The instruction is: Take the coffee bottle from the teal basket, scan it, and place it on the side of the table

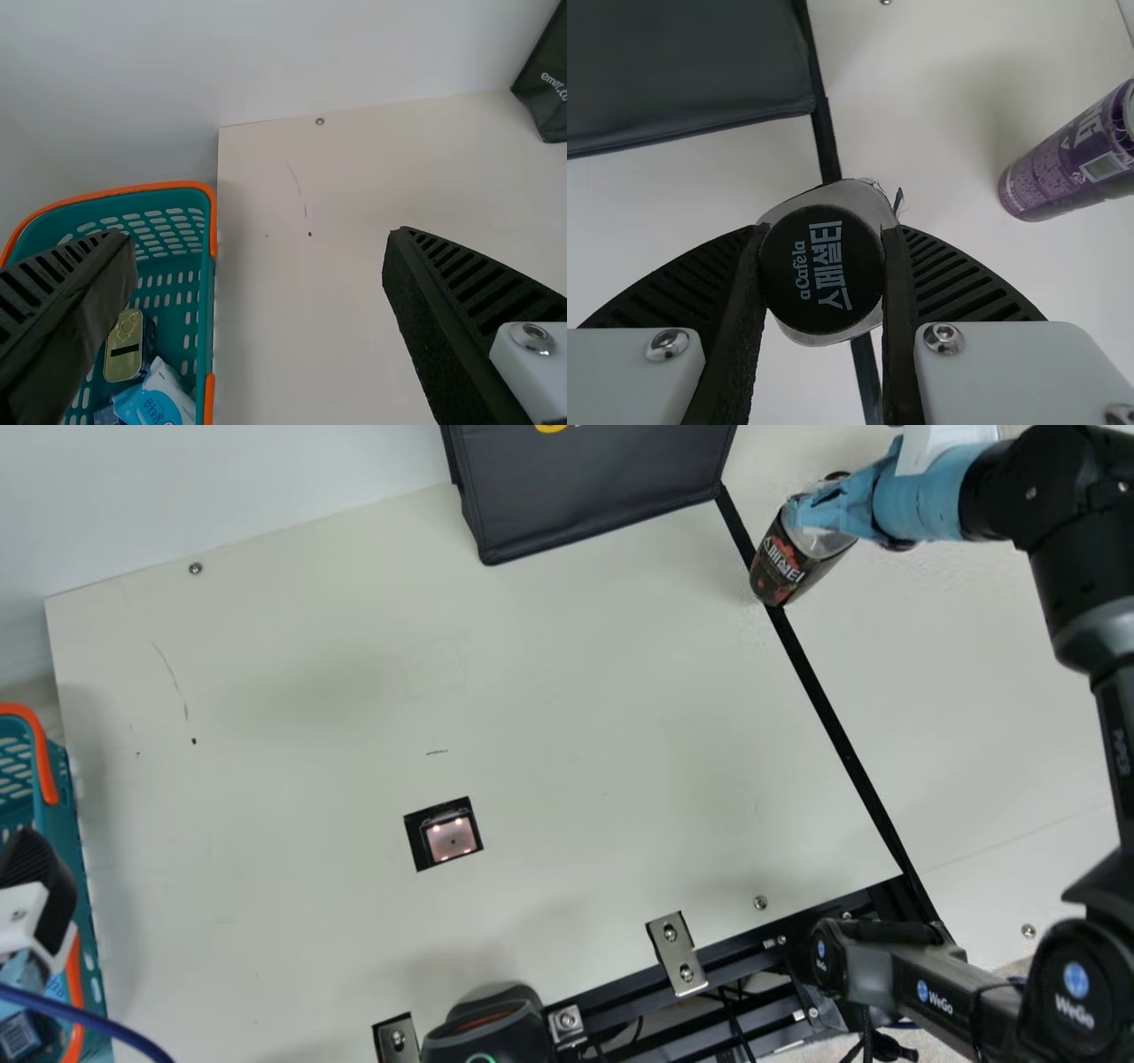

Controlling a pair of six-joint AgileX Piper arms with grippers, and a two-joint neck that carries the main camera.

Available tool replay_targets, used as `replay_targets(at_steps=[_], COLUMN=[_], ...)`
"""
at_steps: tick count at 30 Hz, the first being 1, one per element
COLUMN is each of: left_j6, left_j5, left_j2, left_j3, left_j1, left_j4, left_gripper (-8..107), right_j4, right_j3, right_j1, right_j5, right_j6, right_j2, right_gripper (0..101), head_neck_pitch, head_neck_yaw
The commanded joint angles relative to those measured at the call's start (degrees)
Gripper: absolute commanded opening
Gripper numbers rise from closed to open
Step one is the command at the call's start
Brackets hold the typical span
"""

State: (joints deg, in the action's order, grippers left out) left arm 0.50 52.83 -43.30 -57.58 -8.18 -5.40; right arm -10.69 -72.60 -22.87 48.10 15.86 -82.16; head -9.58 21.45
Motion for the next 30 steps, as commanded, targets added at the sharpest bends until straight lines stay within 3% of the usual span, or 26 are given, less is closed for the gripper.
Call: replay_targets(at_steps=[1,17,30], left_j6=[0.0,0.0,0.0], left_j5=[0.0,0.0,0.0], left_j2=[0.0,0.0,0.0], left_j3=[0.0,0.0,0.0], left_j1=[0.0,0.0,0.0], left_j4=[0.0,0.0,0.0], left_gripper=[90,90,90], right_j4=[0.58,4.91,9.12], right_j3=[-1.07,-7.59,-8.96], right_j1=[-0.19,-1.79,-2.07], right_j5=[0.06,-0.24,-1.34], right_j6=[-0.6,-4.99,-7.4], right_j2=[-1.63,-10.04,-12.93], right_gripper=[0,0,0], head_neck_pitch=[1.66,1.66,1.66], head_neck_yaw=[0.13,0.13,0.13])
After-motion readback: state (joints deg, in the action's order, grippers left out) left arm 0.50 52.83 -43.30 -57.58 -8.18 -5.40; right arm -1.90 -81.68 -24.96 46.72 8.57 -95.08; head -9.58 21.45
